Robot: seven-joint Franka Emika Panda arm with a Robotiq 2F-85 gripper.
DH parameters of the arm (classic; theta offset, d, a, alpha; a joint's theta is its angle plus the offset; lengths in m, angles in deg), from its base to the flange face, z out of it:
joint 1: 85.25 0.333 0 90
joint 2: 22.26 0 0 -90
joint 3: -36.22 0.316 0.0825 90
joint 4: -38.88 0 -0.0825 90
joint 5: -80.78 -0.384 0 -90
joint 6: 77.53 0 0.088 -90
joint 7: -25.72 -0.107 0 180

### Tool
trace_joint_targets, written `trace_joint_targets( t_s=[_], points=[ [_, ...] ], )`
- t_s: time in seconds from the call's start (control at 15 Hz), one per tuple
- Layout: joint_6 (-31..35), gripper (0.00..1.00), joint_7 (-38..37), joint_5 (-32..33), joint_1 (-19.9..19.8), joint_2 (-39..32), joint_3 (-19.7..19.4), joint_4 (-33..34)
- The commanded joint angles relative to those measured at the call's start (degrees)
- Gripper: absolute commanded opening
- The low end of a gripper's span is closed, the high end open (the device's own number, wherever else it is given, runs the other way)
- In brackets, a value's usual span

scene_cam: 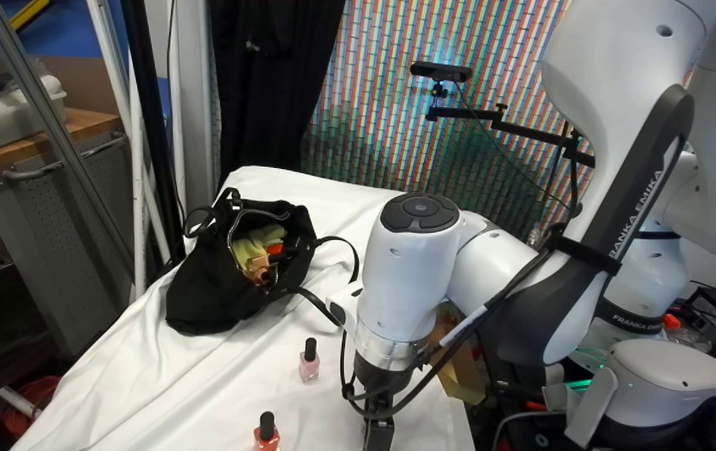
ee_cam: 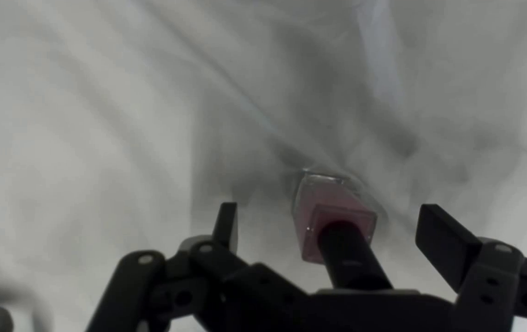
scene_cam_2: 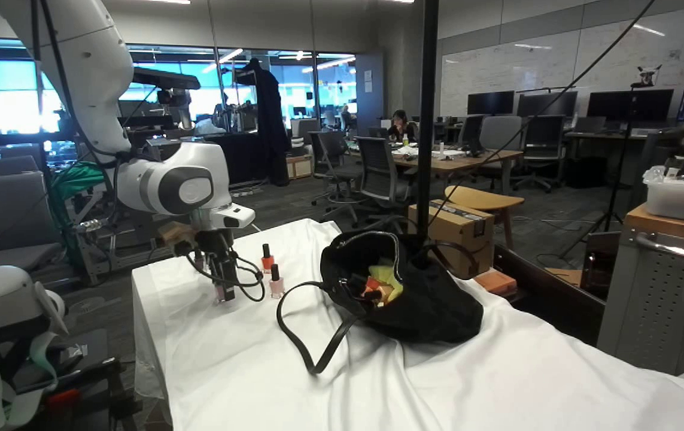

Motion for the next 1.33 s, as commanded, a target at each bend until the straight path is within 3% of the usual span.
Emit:
trace_joint_targets(
  t_s=[0.0,0.07,0.13,0.27,0.8,1.27],
  points=[
    [0.8,1.00,1.4,-1.8,1.4,-1.1,-1.1,0.8],
    [0.7,1.00,1.4,-1.8,1.4,-1.1,-1.1,0.8],
    [0.6,0.84,1.3,-1.6,1.5,-1.0,-1.2,0.8],
    [0.5,0.67,1.3,-1.5,1.6,-1.0,-1.2,0.8],
    [-0.1,0.15,0.6,-1.0,2.4,-0.7,-1.9,0.8],
    [-4.7,0.15,1.4,0.0,2.4,2.7,-2.6,0.4]
  ],
)
